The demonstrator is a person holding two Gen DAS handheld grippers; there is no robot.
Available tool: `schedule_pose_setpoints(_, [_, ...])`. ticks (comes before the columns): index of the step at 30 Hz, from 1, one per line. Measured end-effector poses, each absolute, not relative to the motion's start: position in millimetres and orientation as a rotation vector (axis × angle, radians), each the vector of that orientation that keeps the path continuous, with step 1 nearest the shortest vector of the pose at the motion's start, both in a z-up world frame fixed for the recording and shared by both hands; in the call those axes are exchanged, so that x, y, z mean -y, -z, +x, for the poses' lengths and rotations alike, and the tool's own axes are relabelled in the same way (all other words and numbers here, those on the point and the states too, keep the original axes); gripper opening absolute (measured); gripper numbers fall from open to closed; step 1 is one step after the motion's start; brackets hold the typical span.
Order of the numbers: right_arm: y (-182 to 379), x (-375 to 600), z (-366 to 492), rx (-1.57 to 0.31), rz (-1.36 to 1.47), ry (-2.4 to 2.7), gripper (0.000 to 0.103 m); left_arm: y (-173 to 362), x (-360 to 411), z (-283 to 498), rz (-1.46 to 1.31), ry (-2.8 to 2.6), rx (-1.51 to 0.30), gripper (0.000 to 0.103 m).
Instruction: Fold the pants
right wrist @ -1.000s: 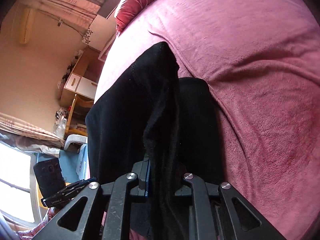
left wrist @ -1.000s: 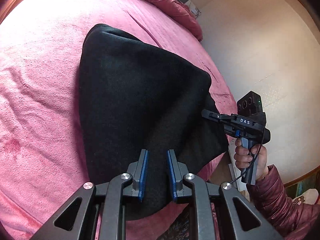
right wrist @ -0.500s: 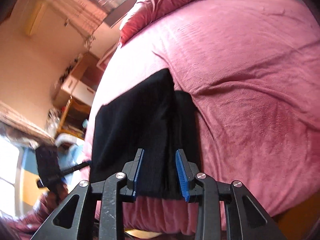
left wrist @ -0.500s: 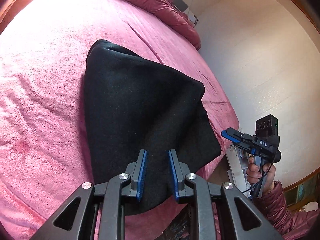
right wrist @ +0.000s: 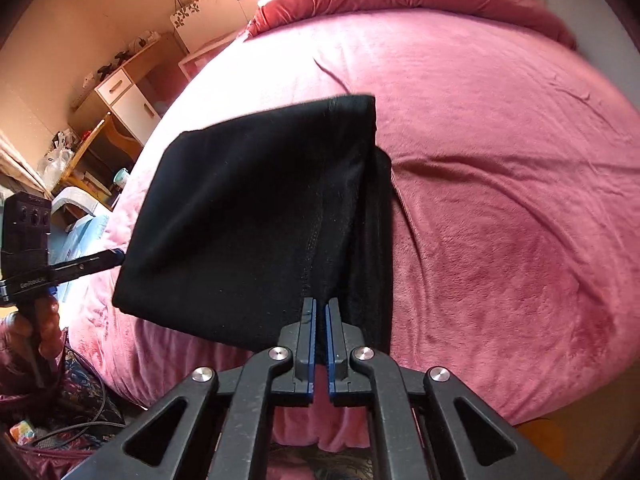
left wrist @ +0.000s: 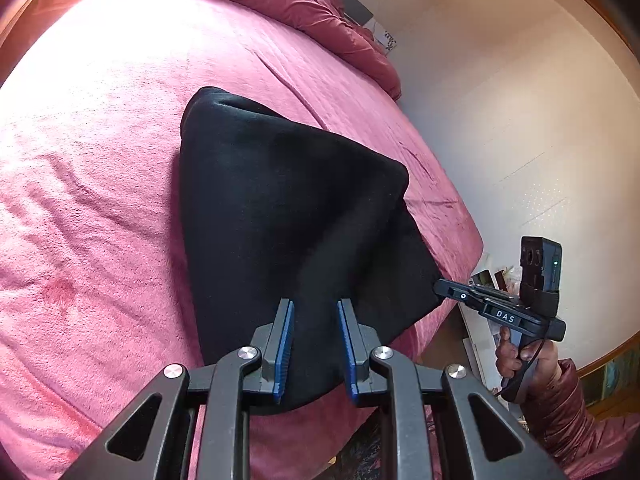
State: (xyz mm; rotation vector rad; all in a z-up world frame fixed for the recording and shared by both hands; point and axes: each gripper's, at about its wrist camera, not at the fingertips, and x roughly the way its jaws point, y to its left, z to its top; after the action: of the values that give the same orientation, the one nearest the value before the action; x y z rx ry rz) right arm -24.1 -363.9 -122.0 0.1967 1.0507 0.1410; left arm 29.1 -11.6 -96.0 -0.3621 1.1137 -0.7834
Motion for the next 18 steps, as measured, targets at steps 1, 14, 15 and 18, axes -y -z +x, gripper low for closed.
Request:
schedule_pose_setpoints(1, [119, 365, -29, -1.046, 0.187, -0.136, 0.003, 98, 17, 30, -0.356, 0.786, -1.117, 0.022])
schedule_pose_setpoints(14, [153, 382, -42, -1.113, 0.243, -0.087, 0.004, 99, 38, 42, -0.314, 0.765, -1.133, 0.025])
schedule_pose_setpoints(15, [151, 382, -43, -1.111, 0.239, -0.092, 0.004, 95, 36, 46, -0.32, 0.761, -1.113, 0.025])
schedule_pose_setpoints(18, [140, 384, -46, -1.112, 0.263, -0.103, 0.008, 81, 33, 60, -0.316, 0.724, -1.059, 0.025])
